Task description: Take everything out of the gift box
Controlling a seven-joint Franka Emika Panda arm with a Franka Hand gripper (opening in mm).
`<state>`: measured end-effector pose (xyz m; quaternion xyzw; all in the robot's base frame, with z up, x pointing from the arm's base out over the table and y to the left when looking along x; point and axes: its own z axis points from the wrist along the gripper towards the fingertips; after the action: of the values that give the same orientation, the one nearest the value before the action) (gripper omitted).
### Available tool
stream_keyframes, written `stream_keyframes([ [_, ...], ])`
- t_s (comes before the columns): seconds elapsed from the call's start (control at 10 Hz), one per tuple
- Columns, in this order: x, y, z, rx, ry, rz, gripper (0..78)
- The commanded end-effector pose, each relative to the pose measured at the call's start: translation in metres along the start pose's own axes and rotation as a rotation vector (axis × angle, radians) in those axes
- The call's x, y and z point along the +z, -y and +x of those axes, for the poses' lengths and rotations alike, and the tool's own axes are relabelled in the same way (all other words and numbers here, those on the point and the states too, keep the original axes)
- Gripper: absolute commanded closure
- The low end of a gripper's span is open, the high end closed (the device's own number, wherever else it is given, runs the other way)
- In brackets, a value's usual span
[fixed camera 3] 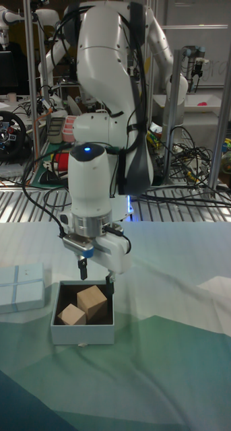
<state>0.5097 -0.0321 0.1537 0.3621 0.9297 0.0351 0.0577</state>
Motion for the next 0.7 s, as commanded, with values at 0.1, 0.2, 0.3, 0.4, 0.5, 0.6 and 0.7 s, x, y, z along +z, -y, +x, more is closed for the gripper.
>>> stream_keyframes([
  [0.1,0.012,0.002,-0.003,0.031,0.006,0.002,0.1],
  [0.2,0.014,0.003,-0.004,0.033,0.006,0.003,0.1],
  [0.3,0.016,0.007,-0.006,0.036,-0.002,0.004,0.1],
  [0.4,0.017,0.010,-0.007,0.043,-0.006,0.001,0.1],
  [0.5,0.019,0.012,-0.006,0.055,-0.009,0.000,0.1],
  [0.6,0.022,0.013,-0.006,0.067,-0.009,0.001,0.1],
  [0.7,0.025,0.013,-0.005,0.073,-0.007,0.000,0.1],
])
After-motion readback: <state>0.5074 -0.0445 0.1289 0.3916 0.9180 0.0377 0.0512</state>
